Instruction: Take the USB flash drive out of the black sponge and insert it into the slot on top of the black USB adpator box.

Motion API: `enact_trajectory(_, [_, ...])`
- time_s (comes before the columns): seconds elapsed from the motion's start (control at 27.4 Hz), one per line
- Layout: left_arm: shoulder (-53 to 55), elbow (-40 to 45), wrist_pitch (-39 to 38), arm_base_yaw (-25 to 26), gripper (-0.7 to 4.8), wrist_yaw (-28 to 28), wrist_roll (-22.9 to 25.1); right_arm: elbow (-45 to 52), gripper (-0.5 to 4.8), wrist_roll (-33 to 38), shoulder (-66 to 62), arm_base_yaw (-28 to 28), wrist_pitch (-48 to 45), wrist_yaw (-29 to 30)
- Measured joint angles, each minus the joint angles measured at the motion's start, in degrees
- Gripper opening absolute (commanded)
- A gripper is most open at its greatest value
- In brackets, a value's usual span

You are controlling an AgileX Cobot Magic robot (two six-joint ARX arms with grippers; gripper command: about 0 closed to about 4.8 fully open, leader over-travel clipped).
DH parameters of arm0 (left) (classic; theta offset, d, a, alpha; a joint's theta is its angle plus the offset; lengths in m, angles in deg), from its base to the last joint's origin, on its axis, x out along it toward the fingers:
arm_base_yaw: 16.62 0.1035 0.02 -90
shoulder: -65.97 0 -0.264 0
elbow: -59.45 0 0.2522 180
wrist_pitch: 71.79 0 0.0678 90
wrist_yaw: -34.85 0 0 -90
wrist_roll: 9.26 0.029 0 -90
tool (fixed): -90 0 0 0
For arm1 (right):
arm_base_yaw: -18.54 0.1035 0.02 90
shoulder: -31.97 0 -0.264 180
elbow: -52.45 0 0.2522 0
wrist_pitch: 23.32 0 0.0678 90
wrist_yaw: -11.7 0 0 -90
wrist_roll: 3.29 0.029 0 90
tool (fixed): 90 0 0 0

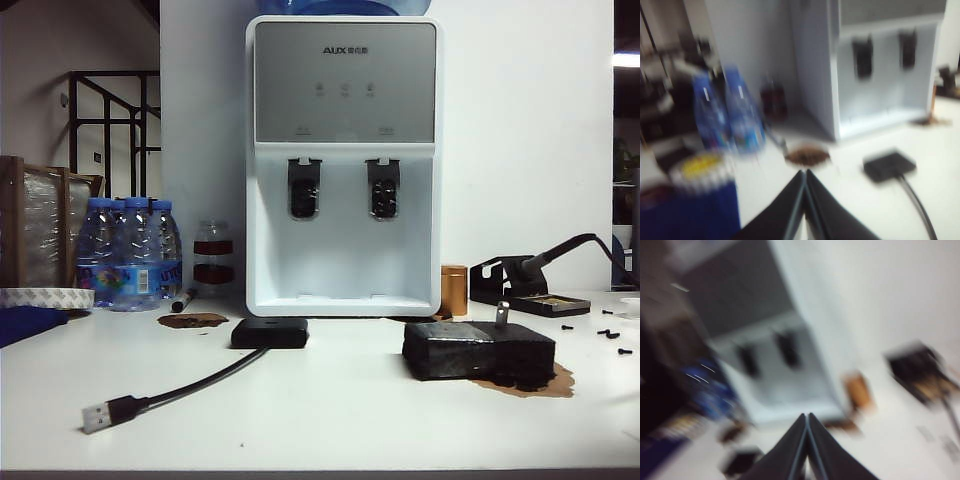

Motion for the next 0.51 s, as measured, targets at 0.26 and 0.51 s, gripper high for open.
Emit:
enact_trajectory(0.26, [0.2, -10.0, 1.1, 0.0, -0.05, 11.9, -7.5, -14.3, -0.02, -5.8, -1.1, 0.0, 2.7, -2.7])
enact_trajectory(0.51, [10.3, -24.5, 17.6, 0.0, -0.05, 20.8, -20.1, -32.1, -0.02, -15.0, -19.9, 0.0, 14.0, 9.6])
